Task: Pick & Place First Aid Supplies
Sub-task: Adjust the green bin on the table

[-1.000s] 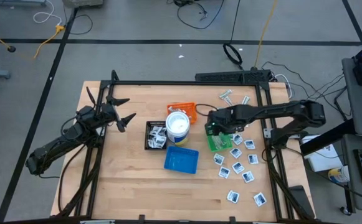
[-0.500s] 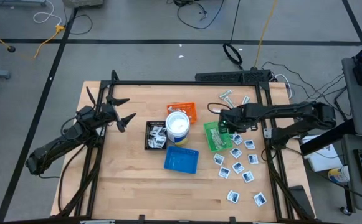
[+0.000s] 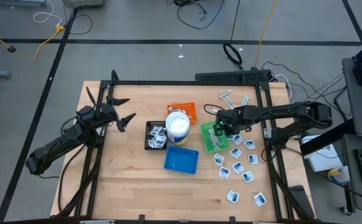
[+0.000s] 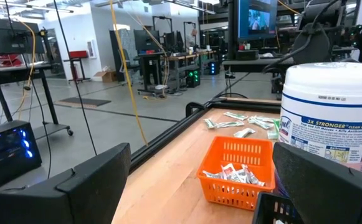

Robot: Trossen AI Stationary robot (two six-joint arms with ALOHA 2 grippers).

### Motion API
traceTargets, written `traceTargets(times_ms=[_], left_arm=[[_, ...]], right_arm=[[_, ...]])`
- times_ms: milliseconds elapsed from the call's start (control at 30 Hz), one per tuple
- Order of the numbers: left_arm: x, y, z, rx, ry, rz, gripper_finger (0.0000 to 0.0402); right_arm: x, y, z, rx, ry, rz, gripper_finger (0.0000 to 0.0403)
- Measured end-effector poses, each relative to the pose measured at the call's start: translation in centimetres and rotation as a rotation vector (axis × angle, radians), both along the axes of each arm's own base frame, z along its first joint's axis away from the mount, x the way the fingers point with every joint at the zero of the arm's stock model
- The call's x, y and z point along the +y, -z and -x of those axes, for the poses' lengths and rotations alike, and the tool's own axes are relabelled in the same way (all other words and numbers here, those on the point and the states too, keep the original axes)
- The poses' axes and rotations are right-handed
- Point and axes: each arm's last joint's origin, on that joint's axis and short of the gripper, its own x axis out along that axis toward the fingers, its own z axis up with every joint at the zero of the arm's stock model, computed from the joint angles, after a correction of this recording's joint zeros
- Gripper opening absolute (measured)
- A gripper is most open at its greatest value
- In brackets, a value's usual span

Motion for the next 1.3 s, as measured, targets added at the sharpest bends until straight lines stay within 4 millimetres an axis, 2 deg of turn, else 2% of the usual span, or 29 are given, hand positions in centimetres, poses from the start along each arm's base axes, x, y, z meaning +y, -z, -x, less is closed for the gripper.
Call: traceTargets(times_ms=[133,433,767,1100,1300], left_arm=[[0.0,0.0,0.0,0.0,0.0,-0.001,0.0397],[0.0,0.0,0.0,0.0,0.0,-0.001,0.0397],[0.0,0.0,0.0,0.0,0.0,-0.001,0.0397],[0.0,0.0,0.0,0.001,0.0,-0.001,0.0397],[0.0,0.0,0.0,0.001,0.0,-0.001,0.0397]], right_arm=[[0.1,0.2,-0.3,-0.01,0.0,-0.018,0.0002],[0.5,0.2,0.5,0.064,0.049,-0.094,0.0001],[1.4,-0.1,-1.2,-0.108,-0.005,-0.169,0.0001],[0.9,0.2,0.0,0.016,0.062,-0.124,0.0],[0.8,0.0,-1.7,-0.026,0.002,-0.127,0.0]])
